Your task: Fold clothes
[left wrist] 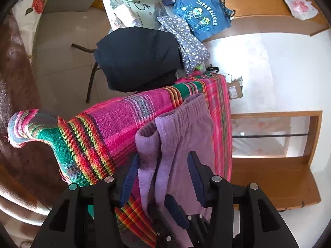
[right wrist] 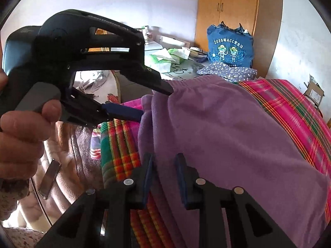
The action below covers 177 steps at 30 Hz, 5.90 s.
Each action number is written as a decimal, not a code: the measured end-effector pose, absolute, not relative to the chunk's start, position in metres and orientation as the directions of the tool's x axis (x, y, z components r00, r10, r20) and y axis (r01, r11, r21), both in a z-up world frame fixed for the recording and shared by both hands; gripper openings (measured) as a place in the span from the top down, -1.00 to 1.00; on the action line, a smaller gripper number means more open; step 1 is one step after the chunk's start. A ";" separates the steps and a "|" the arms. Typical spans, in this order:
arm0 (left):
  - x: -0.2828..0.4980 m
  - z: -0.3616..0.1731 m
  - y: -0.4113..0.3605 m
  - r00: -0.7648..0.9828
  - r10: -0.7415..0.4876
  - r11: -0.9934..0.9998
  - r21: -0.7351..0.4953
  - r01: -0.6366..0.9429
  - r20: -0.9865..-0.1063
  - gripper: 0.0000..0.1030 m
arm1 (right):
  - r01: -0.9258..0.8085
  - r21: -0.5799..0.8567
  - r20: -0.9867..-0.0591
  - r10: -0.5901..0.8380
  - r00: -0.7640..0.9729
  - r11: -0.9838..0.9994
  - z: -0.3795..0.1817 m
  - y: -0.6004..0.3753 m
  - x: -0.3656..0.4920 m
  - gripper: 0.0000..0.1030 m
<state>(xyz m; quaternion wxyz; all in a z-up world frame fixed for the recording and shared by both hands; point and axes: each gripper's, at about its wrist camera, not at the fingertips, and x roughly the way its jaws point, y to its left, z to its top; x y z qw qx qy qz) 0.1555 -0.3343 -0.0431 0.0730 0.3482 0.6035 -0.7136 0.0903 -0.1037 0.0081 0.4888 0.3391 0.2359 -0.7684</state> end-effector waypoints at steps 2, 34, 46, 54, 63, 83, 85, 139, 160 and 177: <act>0.156 -0.044 -0.335 -0.749 0.319 -0.252 -0.814 0.524 -0.581 0.03 | 0.905 -0.050 -0.752 -0.580 -0.313 -0.422 0.009 -0.104 0.089 0.84; 0.150 -0.035 -0.333 -0.703 0.249 -0.344 -0.739 0.579 -0.666 0.48 | 0.921 -0.021 -0.785 -0.564 -0.256 -0.389 0.010 -0.092 0.086 0.88; 0.163 -0.044 -0.344 -0.740 0.250 -0.308 -0.776 0.551 -0.624 0.65 | 0.911 0.009 -0.745 -0.610 -0.268 -0.412 0.019 -0.088 0.085 0.54; 0.160 -0.038 -0.344 -0.727 0.281 -0.346 -0.773 0.532 -0.627 0.65 | 0.925 -0.036 -0.712 -0.640 -0.289 -0.378 0.023 -0.110 0.094 0.35; 0.159 -0.035 -0.347 -0.726 0.324 -0.368 -0.788 0.494 -0.606 0.65 | 0.920 -0.128 -0.727 -0.596 -0.342 -0.372 0.009 -0.145 0.099 0.34; 0.153 -0.039 -0.373 -0.747 0.426 -0.270 -0.860 0.434 -0.511 0.19 | 0.894 -0.150 -0.731 -0.562 -0.388 -0.422 0.007 -0.154 0.091 0.86; 0.144 -0.037 -0.376 -0.730 0.455 -0.282 -0.860 0.426 -0.511 0.09 | 0.893 -0.137 -0.726 -0.570 -0.385 -0.428 0.008 -0.152 0.090 0.86; 0.010 -0.058 -0.391 -0.441 0.750 -0.399 -0.869 0.291 -0.492 0.77 | 0.896 -0.001 -0.736 -0.606 -0.301 -0.444 0.010 -0.150 0.074 0.86; 0.018 0.025 -0.346 -0.473 0.676 -0.511 -0.822 0.251 -0.565 0.77 | 0.863 0.106 -0.602 -0.722 -0.340 -0.494 0.059 -0.097 0.081 0.87; 0.010 0.081 -0.250 -0.428 0.670 -0.616 -0.776 0.138 -0.607 0.77 | 0.792 0.191 -0.508 -0.749 -0.426 -0.580 0.087 -0.010 0.087 0.87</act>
